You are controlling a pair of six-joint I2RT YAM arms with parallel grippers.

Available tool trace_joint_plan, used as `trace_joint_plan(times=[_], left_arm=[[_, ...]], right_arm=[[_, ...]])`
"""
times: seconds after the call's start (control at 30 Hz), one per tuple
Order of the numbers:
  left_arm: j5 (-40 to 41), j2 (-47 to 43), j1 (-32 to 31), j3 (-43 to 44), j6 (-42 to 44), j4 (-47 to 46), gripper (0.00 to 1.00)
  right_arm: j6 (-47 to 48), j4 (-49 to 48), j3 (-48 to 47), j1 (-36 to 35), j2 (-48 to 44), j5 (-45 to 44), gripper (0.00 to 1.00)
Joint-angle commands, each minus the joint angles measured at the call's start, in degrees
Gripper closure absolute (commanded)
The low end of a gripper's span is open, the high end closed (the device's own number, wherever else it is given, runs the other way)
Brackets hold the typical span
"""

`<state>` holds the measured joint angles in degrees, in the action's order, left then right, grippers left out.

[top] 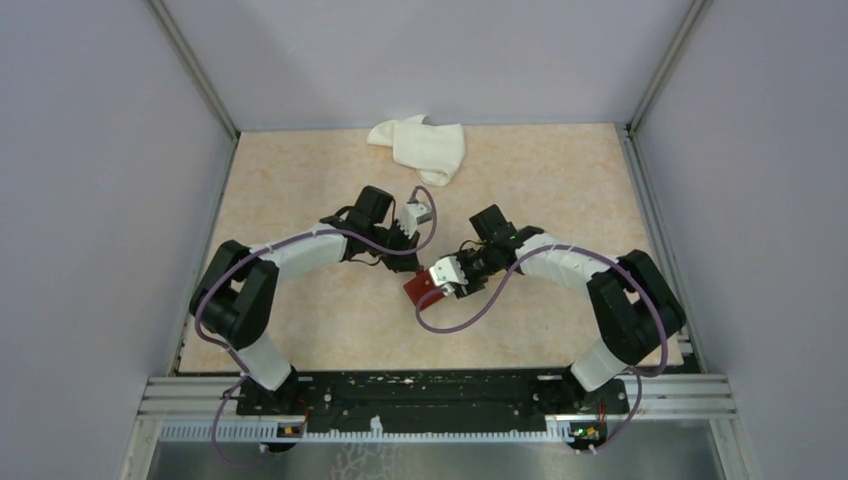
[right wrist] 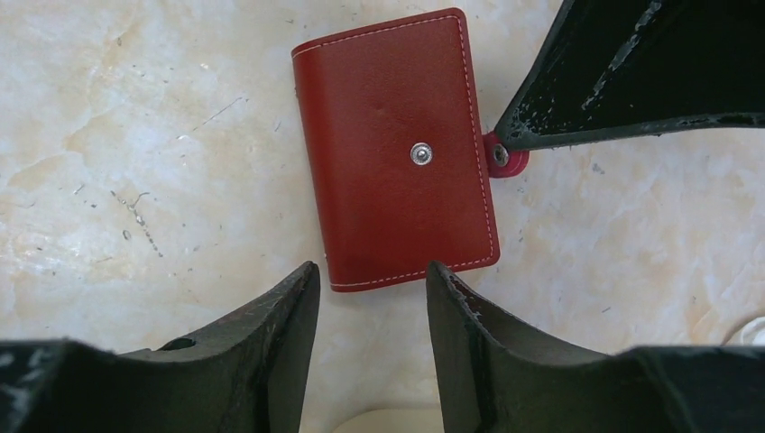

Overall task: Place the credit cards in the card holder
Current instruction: Close the card holder at the center of the board.

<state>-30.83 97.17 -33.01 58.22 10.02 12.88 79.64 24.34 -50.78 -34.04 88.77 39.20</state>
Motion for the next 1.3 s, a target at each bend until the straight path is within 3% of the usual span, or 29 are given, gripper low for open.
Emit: trace_joint_plan(times=[0.0, 0.23, 0.47, 0.53, 0.7, 1.03, 1.27], left_arm=[[-1.7, -2.3, -0.8, -1.0, 2.9, -0.8, 1.0], [-1.3, -5.2, -1.0, -3.6, 3.4, -3.0, 1.0], [-1.6, -6.6, -1.0, -6.3, 2.9, -5.3, 1.0], [-1.7, -6.8, -1.0, -7.0, 2.8, -6.1, 1.0], [-3.1, -7.6, -1.0, -8.5, 2.5, -8.1, 1.0], [-5.4, -6.4, -1.0, -8.6, 2.4, -8.9, 1.0], [-5.7, -4.7, -1.5, -8.0, 2.9, -7.5, 1.0]], right_arm=[[-0.4, -3.4, -3.3, -1.9, 1.8, 2.9, 0.56], [-9.5, -5.5, -5.8, -3.5, 6.4, 1.7, 0.78], [-15.3, -9.5, -3.4, -2.8, 5.1, 3.2, 0.92], [-12.0, -8.5, -1.9, -1.3, 2.9, 6.6, 0.91], [-1.0, -8.4, 1.8, -1.0, 0.1, 8.6, 0.64], [-2.0, -9.3, 0.1, -4.6, 6.4, -1.8, 0.61], [-4.0, -7.2, -2.3, -5.6, 9.4, -4.3, 0.63]])
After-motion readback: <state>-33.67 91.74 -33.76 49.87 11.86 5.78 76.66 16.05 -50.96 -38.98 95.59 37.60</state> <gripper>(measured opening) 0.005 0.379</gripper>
